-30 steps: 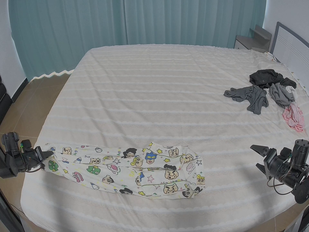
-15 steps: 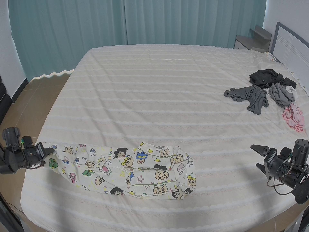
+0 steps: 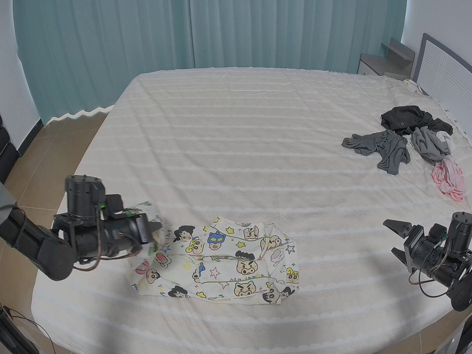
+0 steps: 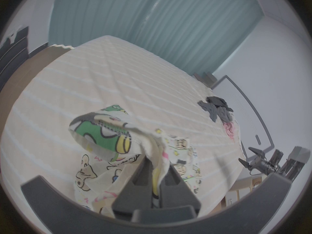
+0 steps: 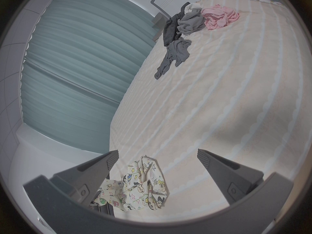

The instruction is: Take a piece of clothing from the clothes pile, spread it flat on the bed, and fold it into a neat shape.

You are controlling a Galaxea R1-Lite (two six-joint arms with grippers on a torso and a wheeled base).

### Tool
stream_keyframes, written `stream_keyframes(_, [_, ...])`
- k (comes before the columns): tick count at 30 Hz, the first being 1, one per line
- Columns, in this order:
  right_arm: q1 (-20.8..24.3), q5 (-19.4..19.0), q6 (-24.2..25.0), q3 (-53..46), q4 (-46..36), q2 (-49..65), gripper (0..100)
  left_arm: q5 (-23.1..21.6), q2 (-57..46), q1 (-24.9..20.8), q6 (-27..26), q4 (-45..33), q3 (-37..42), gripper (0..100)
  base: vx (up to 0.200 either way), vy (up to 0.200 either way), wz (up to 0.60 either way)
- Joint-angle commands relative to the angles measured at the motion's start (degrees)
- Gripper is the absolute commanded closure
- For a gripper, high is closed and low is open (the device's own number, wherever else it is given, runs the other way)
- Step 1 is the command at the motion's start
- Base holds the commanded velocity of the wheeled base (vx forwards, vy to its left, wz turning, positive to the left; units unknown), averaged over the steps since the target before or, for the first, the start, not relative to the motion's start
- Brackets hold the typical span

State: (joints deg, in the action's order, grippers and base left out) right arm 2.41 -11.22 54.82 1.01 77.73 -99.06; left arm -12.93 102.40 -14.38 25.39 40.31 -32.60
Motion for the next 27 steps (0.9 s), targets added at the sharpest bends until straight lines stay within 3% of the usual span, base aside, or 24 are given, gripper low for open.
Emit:
stream_keyframes(1, [0.14, -0.03, 0.02, -1.01, -0.12, 0.45, 0, 10.74, 7.37, -18.4, 3.35, -0.06, -8.8, 100, 0.0, 0.0, 0.0])
stream_keyframes(8, [0.31, -0.03, -0.07, -1.01, -0.12, 0.45, 0, 13.2, 12.65, -25.34, 5.46, 0.03, -12.93, 100, 0.0, 0.0, 0.0])
stream_keyframes(19, [0.57, -0.03, -0.07, -1.01, -0.21, 0.36, 0, 12.58, 14.67, -26.4, 9.41, -0.15, -15.39, 100, 0.0, 0.0, 0.0])
stream_keyframes(20, [0.57, -0.03, -0.07, -1.01, -0.21, 0.36, 0, 12.58, 14.67, -26.4, 9.76, -0.06, -15.39, 0, 0.0, 0.0, 0.0])
stream_keyframes(27, [0.93, -0.03, -0.07, -1.01, -0.56, 0.36, 0, 12.67, 14.32, -27.36, 12.66, 0.29, -16.53, 0, 0.0, 0.0, 0.0])
